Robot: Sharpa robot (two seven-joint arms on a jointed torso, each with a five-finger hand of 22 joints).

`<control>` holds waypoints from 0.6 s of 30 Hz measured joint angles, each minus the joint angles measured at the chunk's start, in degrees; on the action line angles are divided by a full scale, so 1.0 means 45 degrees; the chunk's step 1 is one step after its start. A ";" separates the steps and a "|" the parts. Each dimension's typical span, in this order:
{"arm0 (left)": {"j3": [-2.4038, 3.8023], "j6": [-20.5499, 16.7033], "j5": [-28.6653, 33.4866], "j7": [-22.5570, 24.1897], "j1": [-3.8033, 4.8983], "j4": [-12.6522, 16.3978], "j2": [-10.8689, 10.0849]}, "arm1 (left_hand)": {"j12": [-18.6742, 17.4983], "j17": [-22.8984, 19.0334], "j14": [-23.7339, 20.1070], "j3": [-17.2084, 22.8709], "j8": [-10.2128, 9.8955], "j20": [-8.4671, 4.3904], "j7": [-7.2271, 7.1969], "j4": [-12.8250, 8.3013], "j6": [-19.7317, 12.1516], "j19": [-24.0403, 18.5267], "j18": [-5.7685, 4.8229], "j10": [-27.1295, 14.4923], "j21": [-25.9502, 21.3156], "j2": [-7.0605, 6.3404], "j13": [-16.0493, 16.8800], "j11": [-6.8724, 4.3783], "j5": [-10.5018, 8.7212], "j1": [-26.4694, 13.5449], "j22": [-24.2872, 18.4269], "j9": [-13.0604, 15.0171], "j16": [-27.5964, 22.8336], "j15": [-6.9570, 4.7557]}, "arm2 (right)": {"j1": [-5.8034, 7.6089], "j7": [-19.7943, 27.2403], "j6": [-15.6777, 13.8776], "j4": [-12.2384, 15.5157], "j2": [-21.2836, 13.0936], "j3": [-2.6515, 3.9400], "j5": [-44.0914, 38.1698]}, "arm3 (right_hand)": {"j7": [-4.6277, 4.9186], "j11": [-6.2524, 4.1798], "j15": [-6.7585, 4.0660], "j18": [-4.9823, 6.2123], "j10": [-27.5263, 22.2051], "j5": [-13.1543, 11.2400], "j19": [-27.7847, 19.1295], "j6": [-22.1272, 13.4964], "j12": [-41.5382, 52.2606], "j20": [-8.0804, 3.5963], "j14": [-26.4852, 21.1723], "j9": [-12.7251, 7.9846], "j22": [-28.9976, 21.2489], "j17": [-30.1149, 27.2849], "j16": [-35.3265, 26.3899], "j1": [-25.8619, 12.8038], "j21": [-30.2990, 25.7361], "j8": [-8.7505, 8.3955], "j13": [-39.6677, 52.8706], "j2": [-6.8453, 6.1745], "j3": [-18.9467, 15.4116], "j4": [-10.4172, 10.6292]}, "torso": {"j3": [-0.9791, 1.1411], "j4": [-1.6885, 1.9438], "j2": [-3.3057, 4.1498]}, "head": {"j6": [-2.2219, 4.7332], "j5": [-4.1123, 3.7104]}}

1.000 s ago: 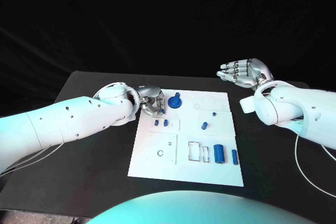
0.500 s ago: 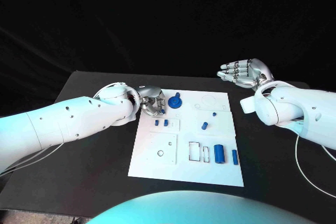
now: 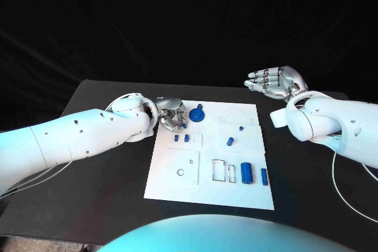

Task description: Assemble the parts on the task board

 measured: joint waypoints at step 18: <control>0.0008 0.0314 0.0010 -0.0228 0.0011 -0.0121 0.0178 | -0.0025 -0.0209 0.0000 0.0000 -0.0001 0.0000 0.0000 0.0000 -0.0001 0.0000 0.0000 0.0000 0.0000 0.0000 0.0010 0.0000 0.0000 0.0000 -0.0086 0.0000 0.0000 0.0000 | -0.0005 0.0002 0.0002 0.0007 -0.0013 0.0000 0.0000 | 0.0000 0.0000 0.0000 -0.0001 0.0000 0.0000 0.0000 0.0000 0.0000 0.0000 0.0000 0.0000 0.0001 0.0002 0.0000 0.0000 0.0000 0.0000 0.0000 0.0000 0.0000 0.0000 | 0.0006 -0.0001 0.0007 | 0.0001 0.0000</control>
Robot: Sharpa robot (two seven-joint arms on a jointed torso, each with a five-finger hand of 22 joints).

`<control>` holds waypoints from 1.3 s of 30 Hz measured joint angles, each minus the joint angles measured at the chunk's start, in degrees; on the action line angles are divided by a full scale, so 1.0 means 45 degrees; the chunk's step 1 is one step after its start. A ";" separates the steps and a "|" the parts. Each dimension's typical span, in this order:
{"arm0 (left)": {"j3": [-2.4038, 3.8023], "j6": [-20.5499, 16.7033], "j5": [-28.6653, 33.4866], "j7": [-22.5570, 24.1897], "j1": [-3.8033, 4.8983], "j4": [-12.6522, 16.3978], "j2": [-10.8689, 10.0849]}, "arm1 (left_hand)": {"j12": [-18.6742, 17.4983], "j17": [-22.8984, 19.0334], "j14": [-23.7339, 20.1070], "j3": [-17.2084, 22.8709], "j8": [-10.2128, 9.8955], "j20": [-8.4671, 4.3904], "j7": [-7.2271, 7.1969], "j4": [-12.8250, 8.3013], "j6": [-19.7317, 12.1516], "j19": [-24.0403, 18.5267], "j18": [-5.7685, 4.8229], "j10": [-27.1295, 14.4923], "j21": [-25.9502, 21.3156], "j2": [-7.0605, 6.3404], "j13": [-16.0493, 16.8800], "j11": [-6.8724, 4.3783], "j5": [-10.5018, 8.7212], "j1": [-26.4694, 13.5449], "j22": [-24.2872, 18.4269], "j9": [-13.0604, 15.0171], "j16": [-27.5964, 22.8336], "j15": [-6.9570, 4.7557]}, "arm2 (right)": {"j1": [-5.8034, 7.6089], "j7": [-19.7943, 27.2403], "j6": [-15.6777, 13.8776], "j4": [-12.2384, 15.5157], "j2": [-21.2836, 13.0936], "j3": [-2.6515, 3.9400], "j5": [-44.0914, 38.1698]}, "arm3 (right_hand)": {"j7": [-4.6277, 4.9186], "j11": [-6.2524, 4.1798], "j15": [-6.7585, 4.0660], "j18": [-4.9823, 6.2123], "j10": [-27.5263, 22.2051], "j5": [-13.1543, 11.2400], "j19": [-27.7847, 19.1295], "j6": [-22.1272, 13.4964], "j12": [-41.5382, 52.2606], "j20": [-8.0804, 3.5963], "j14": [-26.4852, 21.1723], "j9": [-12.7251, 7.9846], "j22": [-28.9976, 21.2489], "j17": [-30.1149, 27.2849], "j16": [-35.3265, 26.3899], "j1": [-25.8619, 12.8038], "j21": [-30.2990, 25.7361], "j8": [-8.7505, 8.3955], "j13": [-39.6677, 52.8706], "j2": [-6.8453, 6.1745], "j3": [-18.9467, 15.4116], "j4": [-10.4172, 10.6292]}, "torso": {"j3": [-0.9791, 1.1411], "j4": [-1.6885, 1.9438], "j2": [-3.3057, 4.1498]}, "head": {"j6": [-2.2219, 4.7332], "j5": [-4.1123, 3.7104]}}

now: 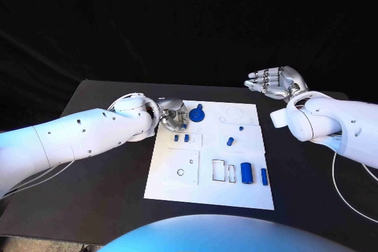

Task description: Assemble the parts on the task board

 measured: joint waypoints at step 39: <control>-0.0028 0.0069 -0.0046 -0.0213 -0.0062 -0.0044 -0.0024 | -0.0361 0.0025 0.0000 -0.0071 -0.0694 0.0000 0.0183 -0.0072 -0.0405 0.0000 0.0000 0.0230 0.0000 -0.0036 0.0144 0.0045 0.0003 -0.0036 0.0001 -0.0022 -0.0047 0.0000 | -0.0004 -0.0004 0.0009 -0.0002 -0.0008 0.0000 0.0000 | 0.0046 0.0000 0.0000 0.0000 0.0000 0.0000 0.0000 0.0046 0.0000 0.0000 0.0000 -0.0021 -0.0089 -0.0044 0.0000 0.0000 0.0000 0.0000 0.0000 0.0000 0.0054 -0.0054 | 0.0000 -0.0005 -0.0009 | 0.0000 0.0028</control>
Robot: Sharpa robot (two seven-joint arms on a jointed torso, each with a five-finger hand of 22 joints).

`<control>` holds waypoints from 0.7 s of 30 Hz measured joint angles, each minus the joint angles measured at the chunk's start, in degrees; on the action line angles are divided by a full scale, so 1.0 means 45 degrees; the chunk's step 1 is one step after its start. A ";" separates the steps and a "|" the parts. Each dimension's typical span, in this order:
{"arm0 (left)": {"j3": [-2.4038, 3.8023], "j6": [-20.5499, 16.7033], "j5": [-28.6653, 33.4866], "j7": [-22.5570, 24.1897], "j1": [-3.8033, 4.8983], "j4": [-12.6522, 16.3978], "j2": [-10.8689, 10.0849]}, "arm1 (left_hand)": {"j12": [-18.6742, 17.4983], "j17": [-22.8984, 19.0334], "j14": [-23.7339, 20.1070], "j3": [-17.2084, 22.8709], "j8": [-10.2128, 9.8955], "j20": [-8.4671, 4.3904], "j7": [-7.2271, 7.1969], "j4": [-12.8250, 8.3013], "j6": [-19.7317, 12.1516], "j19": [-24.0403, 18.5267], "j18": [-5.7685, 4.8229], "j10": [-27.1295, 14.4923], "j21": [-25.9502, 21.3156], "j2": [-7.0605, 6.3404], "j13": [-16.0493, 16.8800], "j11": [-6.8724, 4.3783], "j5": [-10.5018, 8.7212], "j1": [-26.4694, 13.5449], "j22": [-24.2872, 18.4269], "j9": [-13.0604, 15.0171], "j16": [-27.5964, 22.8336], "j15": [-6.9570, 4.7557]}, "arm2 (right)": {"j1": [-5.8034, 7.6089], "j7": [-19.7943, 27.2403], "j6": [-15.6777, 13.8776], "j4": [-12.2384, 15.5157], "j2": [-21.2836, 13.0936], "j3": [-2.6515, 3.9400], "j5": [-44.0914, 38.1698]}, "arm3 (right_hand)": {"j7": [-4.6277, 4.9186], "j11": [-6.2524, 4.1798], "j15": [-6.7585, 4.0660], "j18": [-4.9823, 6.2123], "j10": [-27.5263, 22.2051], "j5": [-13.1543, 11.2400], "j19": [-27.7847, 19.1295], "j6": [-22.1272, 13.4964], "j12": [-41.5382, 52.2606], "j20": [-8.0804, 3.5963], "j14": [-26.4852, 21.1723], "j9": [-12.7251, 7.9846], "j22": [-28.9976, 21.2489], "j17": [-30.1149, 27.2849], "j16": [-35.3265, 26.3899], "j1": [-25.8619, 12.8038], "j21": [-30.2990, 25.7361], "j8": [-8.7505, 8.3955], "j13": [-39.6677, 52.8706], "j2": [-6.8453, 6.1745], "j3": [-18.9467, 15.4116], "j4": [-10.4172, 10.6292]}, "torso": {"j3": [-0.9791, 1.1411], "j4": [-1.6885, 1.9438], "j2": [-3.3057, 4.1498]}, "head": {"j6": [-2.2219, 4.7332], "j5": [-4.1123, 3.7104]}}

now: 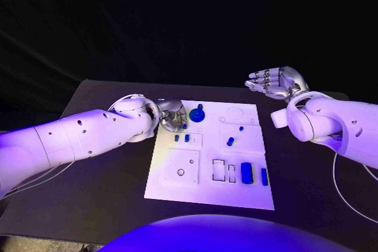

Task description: Assemble the parts on the task board

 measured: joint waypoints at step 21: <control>0.0020 -0.0130 0.0008 -0.0114 0.0012 -0.0160 -0.0182 | -0.0358 -0.0093 -0.0051 -0.0034 -0.0964 0.0035 0.0206 -0.0034 -0.1080 -0.0036 0.0000 0.0138 -0.0125 -0.0165 0.0140 0.0138 0.0000 -0.0030 -0.0117 -0.0187 -0.0045 0.0051 | 0.0000 -0.0197 0.0266 -0.0078 -0.0047 0.0000 -0.0323 | -0.0005 -0.0037 -0.0081 0.0000 0.0201 0.0000 0.0305 0.0200 -0.0049 -0.0020 0.0385 -0.0043 -0.0096 -0.0069 0.0011 0.0074 0.0117 -0.0040 0.0000 -0.0074 0.0315 -0.0325 | -0.0007 0.0000 0.0000 | 0.0027 -0.0015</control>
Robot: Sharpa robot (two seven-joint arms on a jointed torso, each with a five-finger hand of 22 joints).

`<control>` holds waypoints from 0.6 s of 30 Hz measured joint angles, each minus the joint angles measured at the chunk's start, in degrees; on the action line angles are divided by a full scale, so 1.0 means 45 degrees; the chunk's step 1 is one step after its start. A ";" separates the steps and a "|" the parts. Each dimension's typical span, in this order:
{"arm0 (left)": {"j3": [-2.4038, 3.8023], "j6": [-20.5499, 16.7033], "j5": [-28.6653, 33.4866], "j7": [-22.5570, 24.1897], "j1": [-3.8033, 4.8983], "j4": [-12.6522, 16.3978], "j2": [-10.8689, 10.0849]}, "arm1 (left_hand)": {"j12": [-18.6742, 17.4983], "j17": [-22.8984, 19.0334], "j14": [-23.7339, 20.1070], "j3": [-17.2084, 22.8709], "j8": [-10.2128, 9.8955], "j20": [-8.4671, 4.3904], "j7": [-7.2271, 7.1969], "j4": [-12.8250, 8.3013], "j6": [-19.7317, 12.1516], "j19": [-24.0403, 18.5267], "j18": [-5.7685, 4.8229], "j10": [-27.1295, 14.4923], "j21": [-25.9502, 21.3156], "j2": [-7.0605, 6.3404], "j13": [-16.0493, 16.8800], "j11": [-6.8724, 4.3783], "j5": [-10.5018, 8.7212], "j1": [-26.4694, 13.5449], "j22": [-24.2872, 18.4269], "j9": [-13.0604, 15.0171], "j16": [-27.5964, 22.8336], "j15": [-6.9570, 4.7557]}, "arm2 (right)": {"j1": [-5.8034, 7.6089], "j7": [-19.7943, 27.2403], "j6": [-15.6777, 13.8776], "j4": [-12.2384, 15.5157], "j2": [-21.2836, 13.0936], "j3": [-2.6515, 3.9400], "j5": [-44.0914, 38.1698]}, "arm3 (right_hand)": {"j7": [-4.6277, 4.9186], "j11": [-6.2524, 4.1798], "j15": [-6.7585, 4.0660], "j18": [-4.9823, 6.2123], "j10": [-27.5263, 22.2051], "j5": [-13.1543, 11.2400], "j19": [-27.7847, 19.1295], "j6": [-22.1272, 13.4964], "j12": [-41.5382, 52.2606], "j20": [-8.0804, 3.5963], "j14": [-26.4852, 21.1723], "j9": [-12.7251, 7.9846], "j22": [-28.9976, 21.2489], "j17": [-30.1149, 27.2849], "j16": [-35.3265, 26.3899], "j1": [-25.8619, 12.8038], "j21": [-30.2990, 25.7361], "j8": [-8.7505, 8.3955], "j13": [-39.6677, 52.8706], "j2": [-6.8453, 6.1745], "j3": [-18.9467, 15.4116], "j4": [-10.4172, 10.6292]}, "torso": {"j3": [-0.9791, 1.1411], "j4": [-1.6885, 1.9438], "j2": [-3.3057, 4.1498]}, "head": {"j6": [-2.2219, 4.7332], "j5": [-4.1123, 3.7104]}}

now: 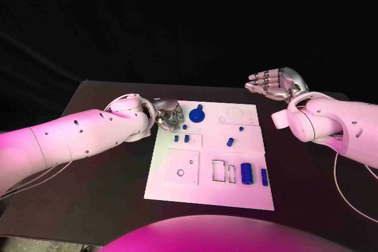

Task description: Assemble the parts on the task board

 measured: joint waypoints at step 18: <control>0.0363 -0.1503 0.7036 0.2606 0.0002 0.1003 -0.2008 | -0.0311 -0.5920 -0.3814 0.0268 -0.0314 0.0398 0.0323 -0.0277 0.0103 -0.4226 0.0642 -0.1532 -0.3668 0.0058 -0.0080 0.0520 0.0000 0.0420 -0.4723 0.0210 -0.3416 0.0523 | -0.0006 -0.2270 0.2346 0.0409 -0.0543 0.0003 -0.8164 | -0.0887 -0.1500 -0.2023 -0.0003 0.2962 0.0000 0.5262 0.2104 0.0412 -0.2001 0.5598 0.0367 0.1085 0.2689 0.3481 0.0062 0.3183 0.0694 0.0089 -0.1232 0.2758 -0.1064 | 0.0029 -0.0112 -0.0023 | 0.0253 -0.0591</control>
